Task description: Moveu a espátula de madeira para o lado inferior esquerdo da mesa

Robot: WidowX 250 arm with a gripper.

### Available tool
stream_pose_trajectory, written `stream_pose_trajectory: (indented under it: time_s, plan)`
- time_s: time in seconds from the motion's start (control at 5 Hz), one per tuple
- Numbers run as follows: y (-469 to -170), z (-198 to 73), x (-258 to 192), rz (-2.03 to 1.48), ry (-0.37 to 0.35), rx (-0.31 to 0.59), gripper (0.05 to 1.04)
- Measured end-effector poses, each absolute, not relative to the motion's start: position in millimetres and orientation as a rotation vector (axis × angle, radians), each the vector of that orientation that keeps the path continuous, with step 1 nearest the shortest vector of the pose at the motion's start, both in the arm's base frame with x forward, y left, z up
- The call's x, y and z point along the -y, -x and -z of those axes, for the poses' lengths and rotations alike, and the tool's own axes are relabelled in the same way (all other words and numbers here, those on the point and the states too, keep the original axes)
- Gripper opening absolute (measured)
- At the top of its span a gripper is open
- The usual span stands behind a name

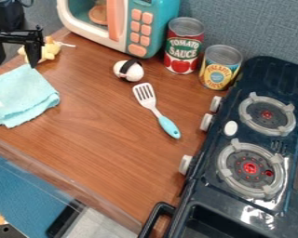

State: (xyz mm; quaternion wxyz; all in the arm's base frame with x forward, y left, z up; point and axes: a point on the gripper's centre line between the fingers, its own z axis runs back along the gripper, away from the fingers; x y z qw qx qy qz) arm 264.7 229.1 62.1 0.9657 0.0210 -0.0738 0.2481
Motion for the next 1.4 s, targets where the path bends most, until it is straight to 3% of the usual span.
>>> stream_pose_trajectory:
  time_s: [0.4, 0.6, 0.8, 1.2, 1.4]
  plan:
    - [-272, -41, -196, -0.57, 0.054, 0.139, 0.998]
    - [-284, -43, -156, -0.556, 0.122, 0.076, 0.998]
    - [-297, -60, -112, -0.674, 0.164, 0.087, 0.998]
    - [-318, -68, -16, -0.66, 0.163, 0.063, 0.998]
    - [-321, -68, 7, -0.656, 0.147, 0.036, 0.998]
